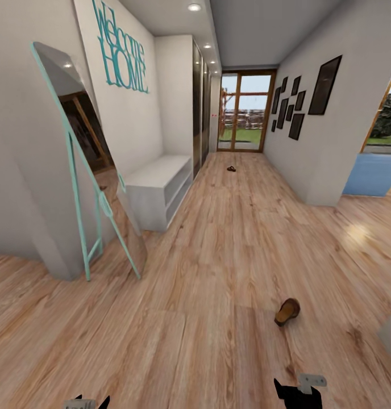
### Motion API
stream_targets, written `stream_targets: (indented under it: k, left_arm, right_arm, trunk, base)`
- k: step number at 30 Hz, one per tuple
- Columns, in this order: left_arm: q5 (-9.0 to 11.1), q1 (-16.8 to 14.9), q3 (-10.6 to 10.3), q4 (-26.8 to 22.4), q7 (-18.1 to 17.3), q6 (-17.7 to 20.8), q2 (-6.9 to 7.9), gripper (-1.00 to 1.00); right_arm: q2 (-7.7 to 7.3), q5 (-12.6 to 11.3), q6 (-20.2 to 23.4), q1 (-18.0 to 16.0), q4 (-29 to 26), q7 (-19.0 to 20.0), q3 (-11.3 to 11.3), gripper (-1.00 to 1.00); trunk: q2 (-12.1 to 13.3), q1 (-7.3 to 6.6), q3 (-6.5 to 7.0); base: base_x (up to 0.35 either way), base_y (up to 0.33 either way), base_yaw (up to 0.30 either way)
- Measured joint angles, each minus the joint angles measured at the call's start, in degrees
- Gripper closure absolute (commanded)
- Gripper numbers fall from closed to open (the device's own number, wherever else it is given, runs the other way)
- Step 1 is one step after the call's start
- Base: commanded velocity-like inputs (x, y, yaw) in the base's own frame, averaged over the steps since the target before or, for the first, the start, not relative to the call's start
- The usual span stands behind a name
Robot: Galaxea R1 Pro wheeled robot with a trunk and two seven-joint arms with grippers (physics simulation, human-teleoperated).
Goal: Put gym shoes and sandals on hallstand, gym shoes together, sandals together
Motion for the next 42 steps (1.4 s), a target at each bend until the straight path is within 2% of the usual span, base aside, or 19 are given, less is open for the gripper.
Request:
stream_targets:
  k: [42]
  left_arm:
    - [0.0, 0.0, 0.0, 0.0, 0.0, 0.0, 0.00, -1.00]
  right_arm:
    - [0.00, 0.0, 0.0, 0.0, 0.0, 0.0, 0.0, -1.00]
  trunk:
    - [0.0, 0.00, 0.00]
  base:
    - [0.338, 0.000, 0.000]
